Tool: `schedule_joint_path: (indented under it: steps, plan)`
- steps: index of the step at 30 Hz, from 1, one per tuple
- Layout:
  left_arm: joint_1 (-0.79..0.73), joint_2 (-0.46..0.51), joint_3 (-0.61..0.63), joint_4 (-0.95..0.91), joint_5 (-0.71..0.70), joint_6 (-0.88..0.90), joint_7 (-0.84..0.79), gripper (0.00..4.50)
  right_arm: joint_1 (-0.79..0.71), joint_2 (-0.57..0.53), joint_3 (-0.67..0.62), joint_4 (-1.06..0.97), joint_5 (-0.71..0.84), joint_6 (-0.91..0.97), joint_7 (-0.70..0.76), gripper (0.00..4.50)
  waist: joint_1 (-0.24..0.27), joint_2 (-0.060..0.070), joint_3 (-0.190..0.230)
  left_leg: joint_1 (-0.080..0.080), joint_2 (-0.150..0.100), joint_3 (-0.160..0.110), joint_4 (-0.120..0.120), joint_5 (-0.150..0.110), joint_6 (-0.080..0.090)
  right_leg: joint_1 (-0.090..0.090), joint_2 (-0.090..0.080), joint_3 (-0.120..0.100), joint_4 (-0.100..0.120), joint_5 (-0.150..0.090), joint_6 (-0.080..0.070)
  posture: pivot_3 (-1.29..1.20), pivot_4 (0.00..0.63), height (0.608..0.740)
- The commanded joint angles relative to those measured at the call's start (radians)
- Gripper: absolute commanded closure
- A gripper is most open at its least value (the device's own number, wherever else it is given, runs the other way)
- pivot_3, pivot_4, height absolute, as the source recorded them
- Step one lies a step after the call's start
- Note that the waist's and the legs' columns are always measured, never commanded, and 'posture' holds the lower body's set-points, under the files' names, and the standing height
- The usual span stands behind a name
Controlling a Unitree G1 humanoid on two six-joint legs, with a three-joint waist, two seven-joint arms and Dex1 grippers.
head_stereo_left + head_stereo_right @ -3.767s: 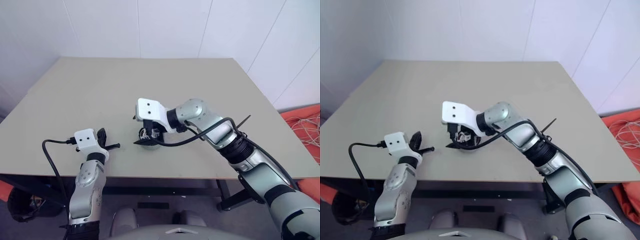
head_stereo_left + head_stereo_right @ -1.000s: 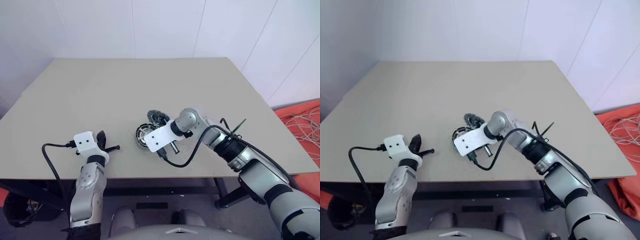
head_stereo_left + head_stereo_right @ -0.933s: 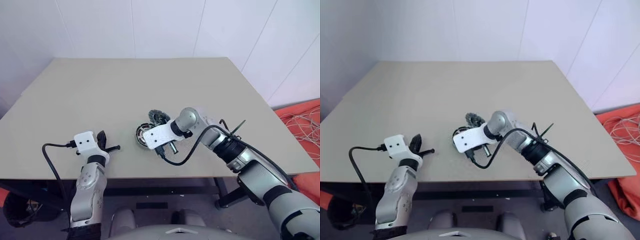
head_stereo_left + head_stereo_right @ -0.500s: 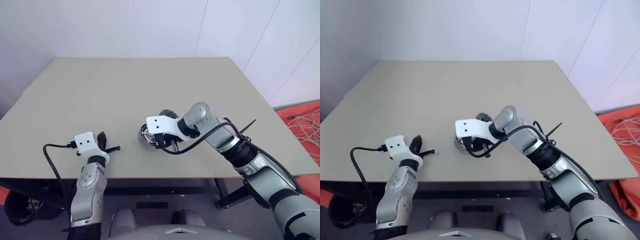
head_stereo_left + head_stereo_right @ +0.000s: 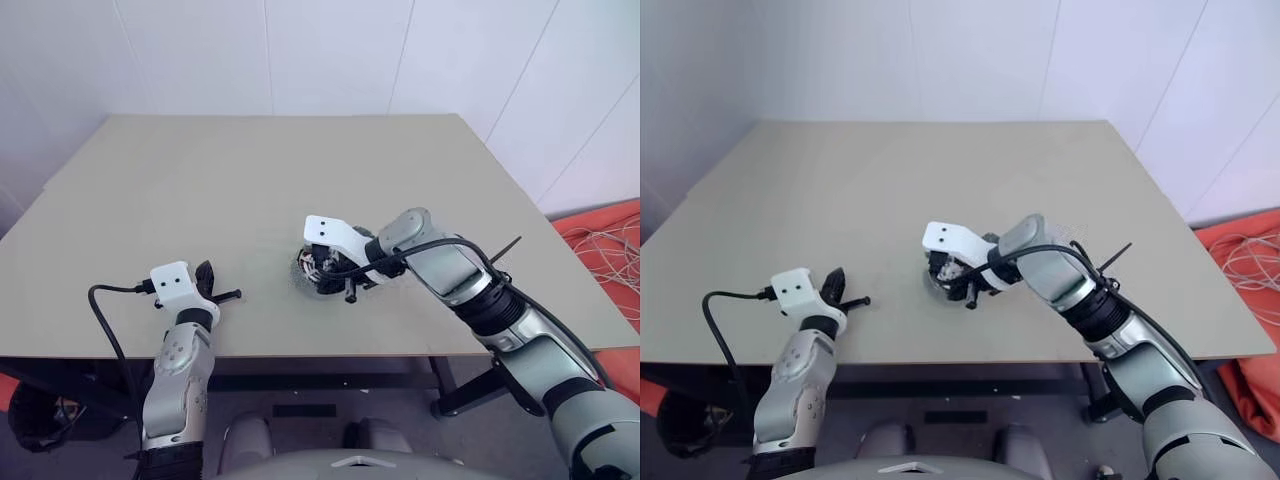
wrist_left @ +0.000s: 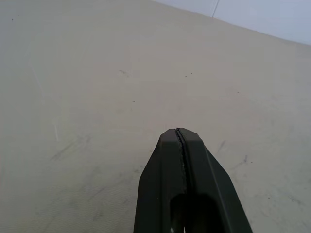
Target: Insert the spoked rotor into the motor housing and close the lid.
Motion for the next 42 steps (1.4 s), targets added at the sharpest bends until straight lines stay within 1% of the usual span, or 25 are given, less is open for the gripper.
schedule_joint_path:
  steps: [1,7,9,10,13,16,18,19,20,28,33,37,39,42]
  plan:
    - [-0.010,0.003,-0.002,-0.017,-0.004,-0.021,-0.007,4.50,-0.042,0.011,-0.039,-0.048,0.044,0.038,-0.038,4.50,0.000,0.000,0.000,0.000,0.000,0.000,0.000,0.000,0.000,0.000,0.000,0.000,0.000,0.000,0.000,0.00,0.000,0.740]
    - [-0.005,0.001,-0.003,-0.022,-0.003,-0.020,-0.005,4.50,-0.058,0.060,-0.025,-0.020,0.087,0.057,-0.101,4.50,0.000,0.000,0.000,0.000,0.000,0.000,0.000,0.000,0.000,0.000,0.000,0.000,0.000,0.000,0.000,0.00,0.000,0.740]
    - [-0.003,0.000,-0.003,-0.024,-0.002,-0.021,-0.005,4.50,-0.061,0.077,-0.024,-0.010,0.096,0.059,-0.121,3.78,0.000,0.000,0.000,0.000,0.000,0.000,0.000,0.000,0.000,0.000,0.000,0.000,0.000,0.000,0.000,0.00,0.000,0.740]
    - [-0.002,0.000,-0.004,-0.024,-0.002,-0.021,-0.005,4.50,-0.063,0.086,-0.023,-0.003,0.101,0.059,-0.132,3.53,0.000,0.000,0.000,0.000,0.000,0.000,0.000,0.000,0.000,0.000,0.000,0.000,0.000,0.000,0.000,0.00,0.000,0.740]
    - [-0.001,0.000,-0.004,-0.023,0.000,-0.022,-0.005,4.50,-0.071,0.119,-0.021,0.031,0.111,0.054,-0.169,2.56,0.000,0.000,0.000,0.001,0.000,0.000,0.000,0.000,0.000,0.000,0.000,0.000,0.000,0.000,0.000,0.00,0.000,0.740]
    - [-0.001,0.000,-0.005,-0.022,0.000,-0.024,-0.005,4.50,-0.076,0.134,-0.015,0.062,0.117,0.043,-0.193,1.46,0.005,0.000,0.000,0.002,0.000,0.000,0.000,0.000,0.000,0.002,0.000,0.000,0.000,0.000,0.000,0.00,0.000,0.740]
    - [0.001,0.000,-0.005,-0.023,0.000,-0.024,-0.005,4.50,-0.081,0.147,-0.018,0.078,0.123,0.041,-0.209,0.82,0.005,0.000,0.000,0.002,0.000,0.000,0.000,0.000,0.000,0.002,0.000,0.000,0.000,0.000,0.001,0.00,0.000,0.740]
    - [0.001,-0.001,-0.005,-0.024,0.000,-0.024,-0.005,4.50,-0.084,0.157,-0.021,0.083,0.128,0.041,-0.215,0.40,0.005,0.000,0.000,0.002,0.000,0.000,0.000,0.000,-0.001,0.002,0.000,0.000,0.000,0.000,0.001,0.00,0.000,0.740]
    - [0.002,-0.001,-0.005,-0.024,0.000,-0.024,-0.005,4.50,-0.086,0.166,-0.024,0.088,0.133,0.039,-0.221,0.15,0.004,0.000,0.000,0.002,0.000,0.000,0.000,0.000,-0.001,0.002,0.000,0.000,0.000,0.000,0.001,0.00,0.000,0.740]
    - [0.002,-0.001,-0.007,-0.025,-0.001,-0.021,-0.006,4.50,-0.109,0.284,-0.095,0.097,0.243,0.052,-0.231,0.15,0.001,0.000,0.000,0.002,0.000,0.000,0.000,0.000,-0.001,0.001,0.000,0.000,0.000,0.000,0.000,0.00,0.000,0.740]
    - [0.000,0.001,-0.006,-0.024,-0.002,-0.019,-0.007,4.50,-0.124,0.365,-0.179,0.102,0.321,0.063,-0.262,0.15,0.002,0.000,0.000,0.002,0.000,0.000,-0.001,0.000,-0.001,0.001,0.000,0.000,0.000,0.000,0.001,0.00,0.000,0.740]
    - [-0.003,0.002,-0.005,-0.022,-0.002,-0.018,-0.007,4.50,-0.137,0.439,-0.276,0.161,0.295,-0.050,-0.395,0.15,0.000,0.000,0.000,0.002,0.000,0.000,-0.001,0.001,-0.001,0.001,0.000,0.000,0.000,-0.001,0.002,0.00,0.000,0.740]
    - [-0.002,0.002,-0.004,-0.023,-0.002,-0.018,-0.006,4.50,-0.142,0.437,-0.292,0.197,0.240,-0.179,-0.466,0.15,0.002,0.000,0.000,0.002,0.000,0.000,-0.001,0.001,-0.002,0.001,0.000,0.000,0.000,-0.002,0.004,0.00,0.000,0.740]
    - [-0.001,0.002,-0.002,-0.024,-0.003,-0.019,-0.006,4.50,-0.138,0.386,-0.266,0.258,0.124,-0.417,-0.547,0.74,0.004,0.000,0.000,0.002,0.000,0.000,-0.001,0.001,-0.002,0.001,0.000,0.000,0.000,-0.004,0.007,0.00,0.000,0.740]
